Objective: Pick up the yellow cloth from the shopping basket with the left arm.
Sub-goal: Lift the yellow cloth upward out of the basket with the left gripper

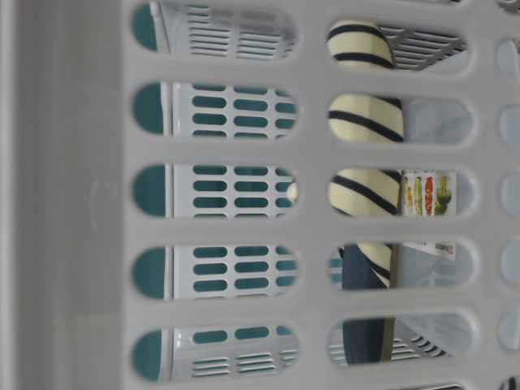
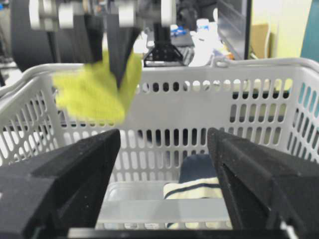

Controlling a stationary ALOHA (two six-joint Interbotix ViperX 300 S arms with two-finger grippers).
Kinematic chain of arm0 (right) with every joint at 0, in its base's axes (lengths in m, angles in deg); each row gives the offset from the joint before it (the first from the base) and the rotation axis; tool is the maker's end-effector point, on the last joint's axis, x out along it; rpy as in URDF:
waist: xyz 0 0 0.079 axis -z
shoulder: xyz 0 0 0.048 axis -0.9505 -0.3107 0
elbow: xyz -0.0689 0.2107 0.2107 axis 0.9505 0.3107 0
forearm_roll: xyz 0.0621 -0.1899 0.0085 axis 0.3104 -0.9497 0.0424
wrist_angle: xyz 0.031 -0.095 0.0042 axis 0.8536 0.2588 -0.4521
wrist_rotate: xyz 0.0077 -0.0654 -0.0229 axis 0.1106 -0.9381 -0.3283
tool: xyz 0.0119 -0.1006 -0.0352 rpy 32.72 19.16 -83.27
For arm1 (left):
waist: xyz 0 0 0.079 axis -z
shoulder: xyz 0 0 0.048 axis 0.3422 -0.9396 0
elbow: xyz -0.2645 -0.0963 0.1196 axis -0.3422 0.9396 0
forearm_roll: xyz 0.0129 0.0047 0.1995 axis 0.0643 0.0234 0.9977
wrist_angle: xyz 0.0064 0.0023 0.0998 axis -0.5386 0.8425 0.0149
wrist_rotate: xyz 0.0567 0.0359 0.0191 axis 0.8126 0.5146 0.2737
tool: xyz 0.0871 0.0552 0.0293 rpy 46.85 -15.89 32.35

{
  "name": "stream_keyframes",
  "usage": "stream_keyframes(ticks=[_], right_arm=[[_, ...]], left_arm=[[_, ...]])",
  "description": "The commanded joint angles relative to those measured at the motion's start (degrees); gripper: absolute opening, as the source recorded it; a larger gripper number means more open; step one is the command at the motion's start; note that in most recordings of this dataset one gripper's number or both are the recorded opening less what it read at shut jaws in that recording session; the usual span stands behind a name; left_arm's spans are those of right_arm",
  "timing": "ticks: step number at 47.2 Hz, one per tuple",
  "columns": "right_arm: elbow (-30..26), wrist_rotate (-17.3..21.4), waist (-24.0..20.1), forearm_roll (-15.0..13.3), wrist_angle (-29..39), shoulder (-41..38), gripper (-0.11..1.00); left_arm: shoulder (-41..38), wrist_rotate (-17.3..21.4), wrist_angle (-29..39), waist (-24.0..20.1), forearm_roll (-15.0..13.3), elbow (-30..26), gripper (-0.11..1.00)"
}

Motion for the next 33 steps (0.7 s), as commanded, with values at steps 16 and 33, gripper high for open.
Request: stream_keyframes(ticks=[16, 33], right_arm=[[-0.4, 0.4, 0.1, -0.2, -0.2, -0.4, 0.68], [-0.5, 0.4, 0.1, -0.1, 0.5, -0.1, 0.68]], left_arm=[[-2.1, 3.2, 3.4, -1.0, 0.1, -8.1, 0.16], [-2.3, 3.2, 3.3, -1.6, 0.1, -8.6, 0.16]])
